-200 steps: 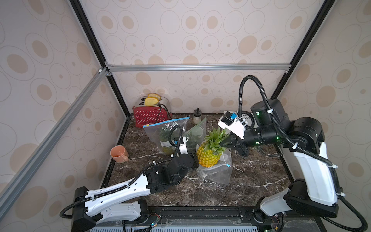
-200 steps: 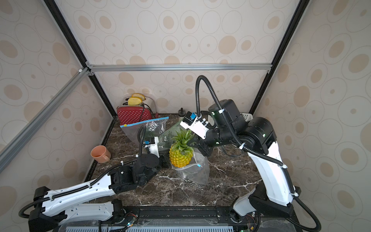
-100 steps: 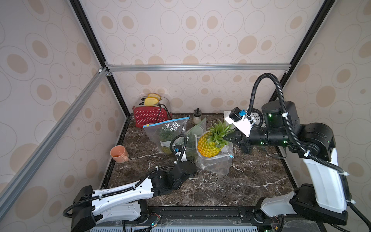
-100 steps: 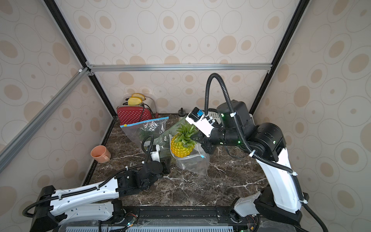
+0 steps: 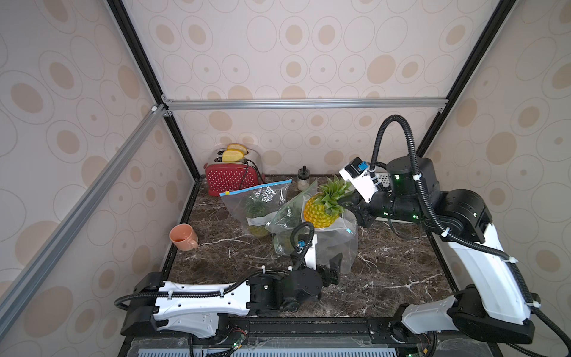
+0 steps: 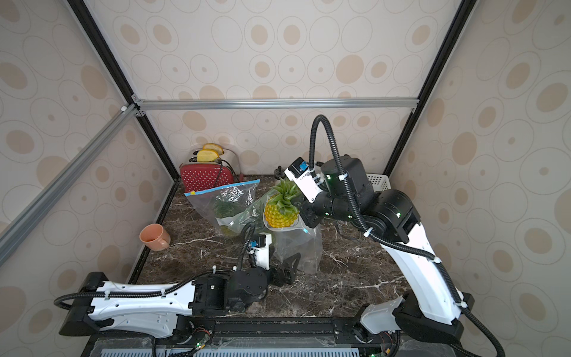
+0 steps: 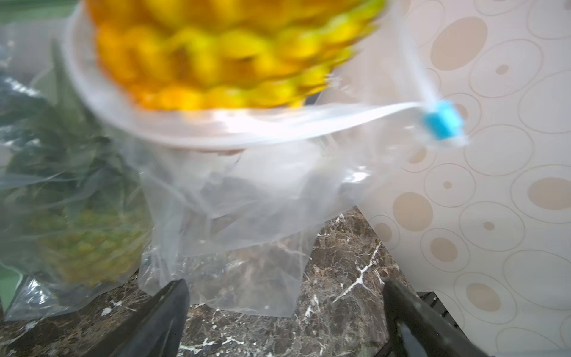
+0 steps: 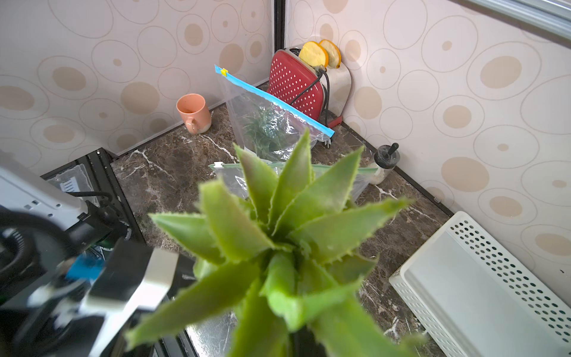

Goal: Open the zip-top bag and take out the pineapple
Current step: Pick up the pineapple from the zipper food storage bag.

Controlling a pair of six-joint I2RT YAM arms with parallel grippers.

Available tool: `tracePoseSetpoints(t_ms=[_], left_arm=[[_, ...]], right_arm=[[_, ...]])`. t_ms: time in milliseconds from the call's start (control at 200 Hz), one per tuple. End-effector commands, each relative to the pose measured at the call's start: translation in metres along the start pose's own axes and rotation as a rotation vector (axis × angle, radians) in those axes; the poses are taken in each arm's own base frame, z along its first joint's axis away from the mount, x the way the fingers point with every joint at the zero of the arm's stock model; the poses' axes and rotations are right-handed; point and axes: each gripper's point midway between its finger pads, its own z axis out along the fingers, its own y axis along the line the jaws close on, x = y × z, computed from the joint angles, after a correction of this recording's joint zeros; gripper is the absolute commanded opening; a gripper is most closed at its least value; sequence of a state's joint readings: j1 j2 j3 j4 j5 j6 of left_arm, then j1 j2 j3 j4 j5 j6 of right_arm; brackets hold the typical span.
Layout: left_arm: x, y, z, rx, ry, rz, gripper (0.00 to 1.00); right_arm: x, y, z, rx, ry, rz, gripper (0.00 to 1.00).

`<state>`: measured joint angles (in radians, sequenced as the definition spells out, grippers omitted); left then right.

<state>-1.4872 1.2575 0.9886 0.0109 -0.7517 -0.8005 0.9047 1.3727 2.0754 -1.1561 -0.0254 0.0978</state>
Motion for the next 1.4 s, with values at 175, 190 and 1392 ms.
tracePoseSetpoints(t_ms=[175, 190, 1392], left_arm=[[-0.041, -0.049, -0.013, -0.122, -0.166, 0.150, 0.99], [-0.041, -0.050, -0.013, -0.124, -0.168, 0.146, 0.99], [-0.031, -0.041, 0.043, -0.183, -0.260, 0.034, 0.03]], right_arm=[[-0.037, 0.013, -0.015, 0.011, -0.143, -0.019, 0.00], [-0.037, 0.013, -0.015, 0.011, -0.142, -0.021, 0.00], [-0.043, 0.063, -0.020, -0.129, -0.150, -0.103, 0.00]])
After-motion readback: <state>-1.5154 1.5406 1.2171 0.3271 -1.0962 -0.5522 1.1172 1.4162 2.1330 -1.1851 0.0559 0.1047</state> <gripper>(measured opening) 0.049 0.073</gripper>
